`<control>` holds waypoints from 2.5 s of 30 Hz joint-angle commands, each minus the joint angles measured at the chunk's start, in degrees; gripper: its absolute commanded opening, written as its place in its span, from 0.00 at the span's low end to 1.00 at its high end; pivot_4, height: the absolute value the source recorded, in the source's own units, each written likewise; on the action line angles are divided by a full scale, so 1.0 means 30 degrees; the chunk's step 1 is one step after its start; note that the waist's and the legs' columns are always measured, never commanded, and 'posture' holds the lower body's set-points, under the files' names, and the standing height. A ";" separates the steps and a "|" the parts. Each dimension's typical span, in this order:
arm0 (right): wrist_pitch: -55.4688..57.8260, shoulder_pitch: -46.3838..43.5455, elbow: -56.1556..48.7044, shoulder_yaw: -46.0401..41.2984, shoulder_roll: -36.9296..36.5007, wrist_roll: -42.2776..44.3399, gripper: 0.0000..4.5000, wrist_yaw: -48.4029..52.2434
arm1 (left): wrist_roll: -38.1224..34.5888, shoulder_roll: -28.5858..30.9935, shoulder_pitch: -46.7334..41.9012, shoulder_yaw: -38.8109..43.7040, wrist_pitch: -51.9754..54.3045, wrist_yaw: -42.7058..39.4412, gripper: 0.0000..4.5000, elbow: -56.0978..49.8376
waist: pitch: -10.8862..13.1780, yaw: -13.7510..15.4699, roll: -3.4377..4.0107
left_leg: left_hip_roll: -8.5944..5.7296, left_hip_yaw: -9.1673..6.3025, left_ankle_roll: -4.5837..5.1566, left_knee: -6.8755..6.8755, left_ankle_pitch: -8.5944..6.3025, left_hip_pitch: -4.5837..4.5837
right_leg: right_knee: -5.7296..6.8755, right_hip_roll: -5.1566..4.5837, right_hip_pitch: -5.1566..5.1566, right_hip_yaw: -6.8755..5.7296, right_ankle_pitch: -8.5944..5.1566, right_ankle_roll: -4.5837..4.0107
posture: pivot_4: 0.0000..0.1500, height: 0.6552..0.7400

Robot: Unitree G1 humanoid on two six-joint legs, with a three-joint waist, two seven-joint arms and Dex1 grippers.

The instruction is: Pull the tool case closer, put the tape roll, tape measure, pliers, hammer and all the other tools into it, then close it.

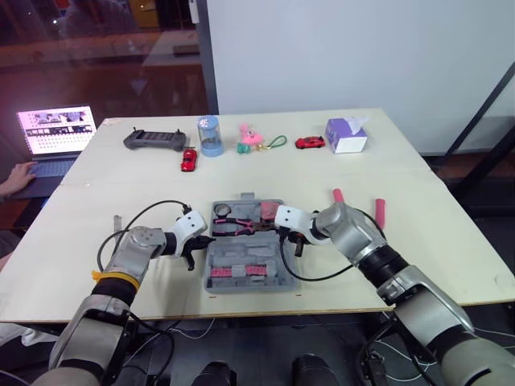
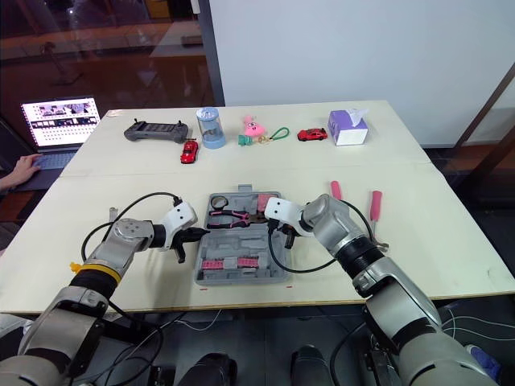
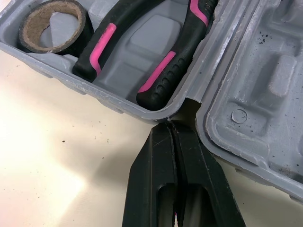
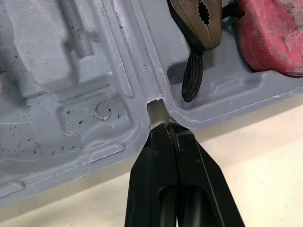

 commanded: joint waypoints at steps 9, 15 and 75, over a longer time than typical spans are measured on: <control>-0.0071 0.4191 -0.8123 -0.5335 -0.3567 0.3649 0.00 0.1066 | -0.3128 0.3859 0.3444 0.3248 0.1708 -0.1670 0.02 -0.6644 | 0.0014 -0.0429 0.0005 | 0.0002 -0.0008 0.0004 -0.0027 -0.0003 -0.0049 | -0.0027 -0.0004 -0.0053 0.0001 0.0000 0.0000 | 1.00 1.00; 0.0788 0.8435 -1.2351 -1.1586 -0.5150 0.7352 0.13 0.0758 | -0.6253 0.7799 0.9526 0.8502 0.3021 -0.3544 0.13 -1.0218 | 0.0031 -0.0445 0.0032 | 0.0022 0.0009 0.0024 -0.0092 -0.0014 -0.0030 | -0.0056 -0.0003 -0.0059 0.0011 -0.0001 -0.0001 | 1.00 1.00; 0.4756 0.9180 -1.8812 -0.9616 -0.2671 1.4254 1.00 -0.6106 | -0.4477 0.1609 -0.1135 0.9742 0.6115 1.3841 0.17 0.6305 | 0.0046 0.0154 -0.0031 | 0.0000 0.0025 0.0073 0.0007 -0.0044 -0.0004 | -0.0056 -0.0010 0.0017 0.0005 0.0015 0.0024 | 1.00 1.00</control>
